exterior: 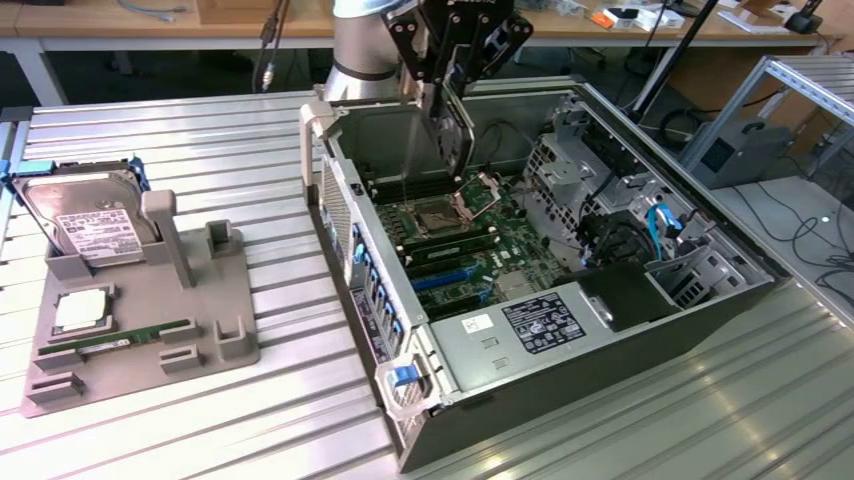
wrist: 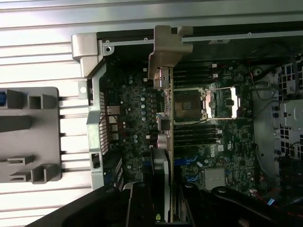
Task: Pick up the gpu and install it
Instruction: 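Pick up the gpu and move the gpu toward the slot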
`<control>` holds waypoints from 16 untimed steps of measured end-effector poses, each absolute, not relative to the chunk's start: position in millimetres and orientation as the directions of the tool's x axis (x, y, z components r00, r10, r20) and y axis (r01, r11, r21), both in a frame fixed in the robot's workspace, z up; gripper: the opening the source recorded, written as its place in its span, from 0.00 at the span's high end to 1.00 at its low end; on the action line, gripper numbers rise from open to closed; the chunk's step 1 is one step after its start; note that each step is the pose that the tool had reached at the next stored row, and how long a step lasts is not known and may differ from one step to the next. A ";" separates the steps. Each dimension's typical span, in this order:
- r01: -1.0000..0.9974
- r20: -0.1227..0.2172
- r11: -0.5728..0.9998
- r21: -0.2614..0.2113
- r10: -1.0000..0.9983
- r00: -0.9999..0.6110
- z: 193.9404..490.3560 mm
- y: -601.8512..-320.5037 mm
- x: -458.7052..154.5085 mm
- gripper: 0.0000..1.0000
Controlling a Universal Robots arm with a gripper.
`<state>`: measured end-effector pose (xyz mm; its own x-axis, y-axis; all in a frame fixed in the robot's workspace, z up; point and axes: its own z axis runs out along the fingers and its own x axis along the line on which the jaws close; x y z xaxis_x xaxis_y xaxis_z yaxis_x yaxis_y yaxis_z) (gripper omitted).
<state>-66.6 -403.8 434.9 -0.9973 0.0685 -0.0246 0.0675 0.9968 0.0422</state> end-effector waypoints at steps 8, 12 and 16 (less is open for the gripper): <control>0.068 -0.025 0.997 0.036 0.068 -0.997 430.0 -403.9 -41.8 0.73; 0.068 -0.025 0.997 0.031 0.068 -0.997 425.2 -406.4 -27.0 0.73; 0.067 -0.026 0.997 0.026 0.068 -0.997 419.2 -416.7 -10.5 0.73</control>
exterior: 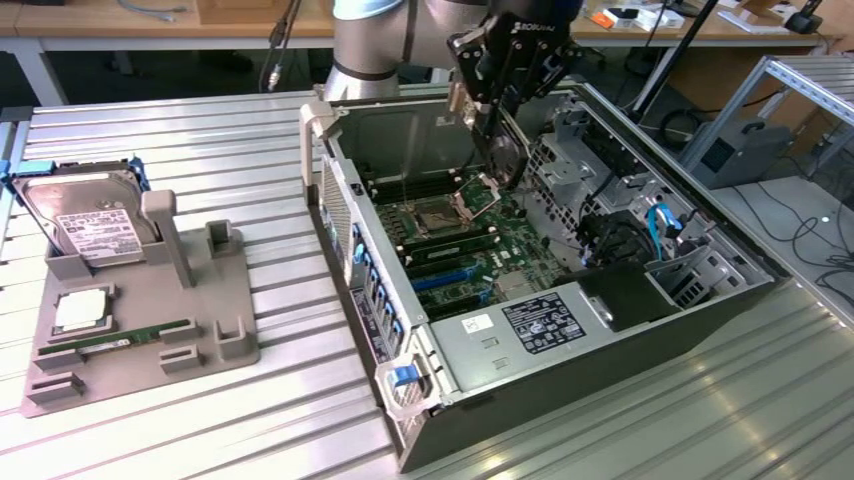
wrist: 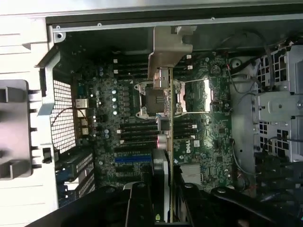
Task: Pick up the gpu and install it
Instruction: 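Pick up the gpu and move the gpu toward the slot, then insert the gpu into the slot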
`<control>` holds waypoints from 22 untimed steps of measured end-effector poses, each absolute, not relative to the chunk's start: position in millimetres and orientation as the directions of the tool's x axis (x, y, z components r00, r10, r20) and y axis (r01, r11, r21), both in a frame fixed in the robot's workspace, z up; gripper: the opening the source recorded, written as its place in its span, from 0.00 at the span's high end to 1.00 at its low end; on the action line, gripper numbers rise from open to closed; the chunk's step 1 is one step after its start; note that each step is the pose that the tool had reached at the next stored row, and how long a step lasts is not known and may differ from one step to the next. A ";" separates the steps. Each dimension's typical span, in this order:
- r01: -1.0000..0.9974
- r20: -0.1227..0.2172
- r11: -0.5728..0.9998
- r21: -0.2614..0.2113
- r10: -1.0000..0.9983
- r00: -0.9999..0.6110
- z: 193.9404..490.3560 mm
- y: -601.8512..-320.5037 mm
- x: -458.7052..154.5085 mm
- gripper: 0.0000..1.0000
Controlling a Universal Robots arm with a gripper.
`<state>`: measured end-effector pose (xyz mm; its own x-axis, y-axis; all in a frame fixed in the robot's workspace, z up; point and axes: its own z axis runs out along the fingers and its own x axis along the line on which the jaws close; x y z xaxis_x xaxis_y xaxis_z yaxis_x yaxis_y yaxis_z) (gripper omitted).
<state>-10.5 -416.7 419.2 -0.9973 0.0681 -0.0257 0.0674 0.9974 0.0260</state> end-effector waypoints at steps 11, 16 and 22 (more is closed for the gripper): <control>0.067 -0.027 0.998 0.013 0.068 -0.997 404.3 -436.8 43.4 0.73; 0.066 -0.027 0.998 0.009 0.067 -0.997 400.0 -438.3 68.7 0.73; 0.066 -0.027 0.998 0.009 0.066 -0.997 400.0 -438.3 71.5 0.73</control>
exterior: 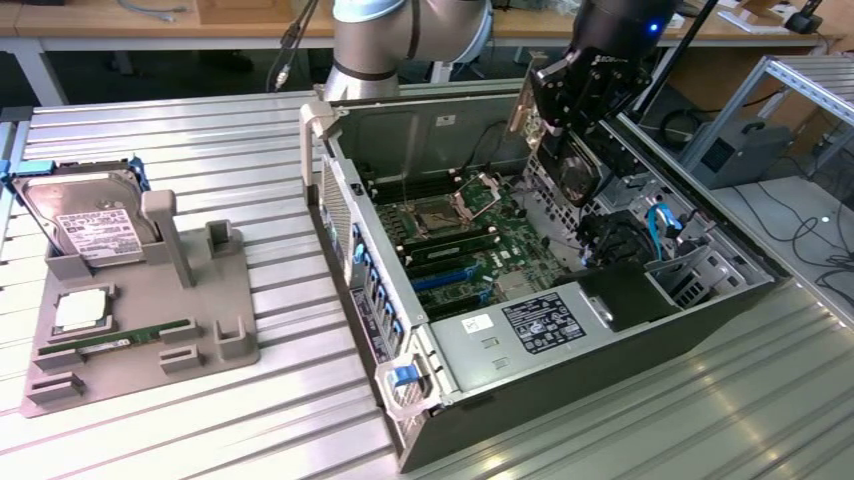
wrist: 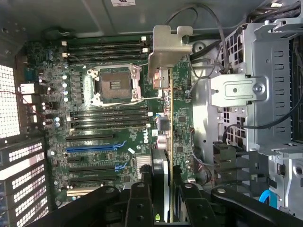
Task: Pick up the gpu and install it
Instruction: 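Insert the gpu into the slot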
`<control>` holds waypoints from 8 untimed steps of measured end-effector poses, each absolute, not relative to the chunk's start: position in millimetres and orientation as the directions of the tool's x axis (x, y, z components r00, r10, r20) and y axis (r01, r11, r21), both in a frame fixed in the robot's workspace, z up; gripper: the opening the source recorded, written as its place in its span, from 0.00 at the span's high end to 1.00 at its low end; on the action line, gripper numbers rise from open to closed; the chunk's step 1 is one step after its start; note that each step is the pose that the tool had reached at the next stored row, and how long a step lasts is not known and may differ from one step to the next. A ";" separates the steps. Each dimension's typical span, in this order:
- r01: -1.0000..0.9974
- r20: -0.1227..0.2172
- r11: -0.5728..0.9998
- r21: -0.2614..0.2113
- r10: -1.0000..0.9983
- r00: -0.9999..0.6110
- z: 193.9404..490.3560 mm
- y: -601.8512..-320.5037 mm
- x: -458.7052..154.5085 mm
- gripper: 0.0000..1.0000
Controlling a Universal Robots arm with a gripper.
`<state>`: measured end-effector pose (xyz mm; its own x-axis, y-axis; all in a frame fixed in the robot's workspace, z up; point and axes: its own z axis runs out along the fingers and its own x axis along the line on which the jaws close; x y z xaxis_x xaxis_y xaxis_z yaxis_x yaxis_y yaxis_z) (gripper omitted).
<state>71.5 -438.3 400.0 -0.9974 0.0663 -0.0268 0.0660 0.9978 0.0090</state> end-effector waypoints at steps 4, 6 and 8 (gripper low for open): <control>0.066 -0.027 0.998 0.009 0.066 -0.997 400.0 -438.4 71.5 0.73; 0.066 -0.027 0.998 0.009 0.066 -0.997 400.0 -438.4 71.5 0.73; 0.066 -0.027 0.998 0.009 0.066 -0.997 400.0 -438.4 71.5 0.73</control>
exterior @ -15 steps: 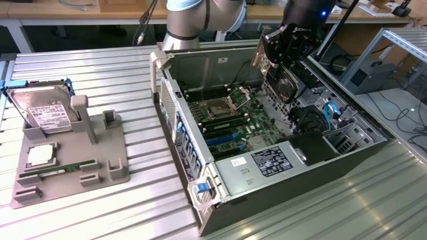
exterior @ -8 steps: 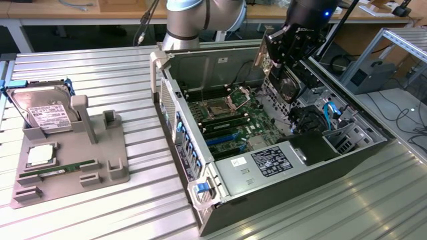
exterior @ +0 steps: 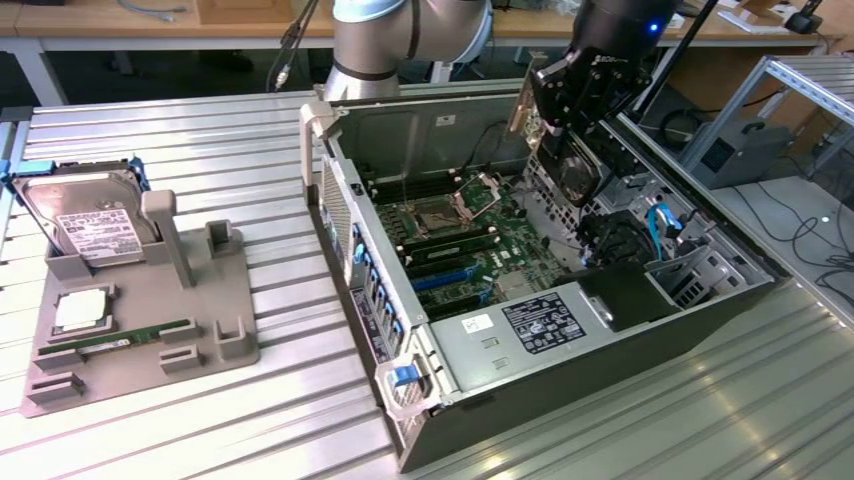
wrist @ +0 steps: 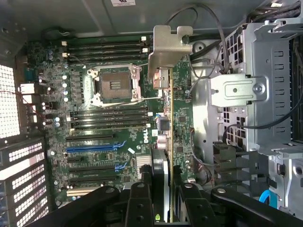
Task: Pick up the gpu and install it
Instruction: 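Insert the gpu into the slot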
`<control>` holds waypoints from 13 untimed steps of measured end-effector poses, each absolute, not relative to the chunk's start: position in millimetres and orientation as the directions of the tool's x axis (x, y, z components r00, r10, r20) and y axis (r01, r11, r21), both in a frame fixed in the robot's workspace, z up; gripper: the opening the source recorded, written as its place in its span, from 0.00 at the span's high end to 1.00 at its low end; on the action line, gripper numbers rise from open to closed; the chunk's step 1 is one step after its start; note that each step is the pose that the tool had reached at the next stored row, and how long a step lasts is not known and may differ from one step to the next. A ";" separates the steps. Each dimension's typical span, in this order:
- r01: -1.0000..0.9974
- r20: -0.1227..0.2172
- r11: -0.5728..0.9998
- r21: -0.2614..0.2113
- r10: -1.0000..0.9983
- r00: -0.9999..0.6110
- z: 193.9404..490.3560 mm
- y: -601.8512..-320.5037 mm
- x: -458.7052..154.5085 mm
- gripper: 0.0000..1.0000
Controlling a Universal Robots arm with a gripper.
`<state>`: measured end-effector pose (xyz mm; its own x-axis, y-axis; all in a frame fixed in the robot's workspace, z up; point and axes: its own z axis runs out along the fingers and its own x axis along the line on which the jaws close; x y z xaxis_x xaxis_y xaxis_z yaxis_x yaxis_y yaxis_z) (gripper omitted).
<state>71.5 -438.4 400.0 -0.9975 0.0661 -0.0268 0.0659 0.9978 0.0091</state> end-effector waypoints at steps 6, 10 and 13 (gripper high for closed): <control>0.039 -0.027 0.999 0.009 0.039 -0.999 400.0 -438.3 71.5 0.73; 0.010 -0.027 1.000 0.009 0.010 -1.000 400.0 -438.3 71.8 0.73; -0.017 -0.027 1.000 0.009 -0.016 -1.000 400.0 -438.3 72.0 0.73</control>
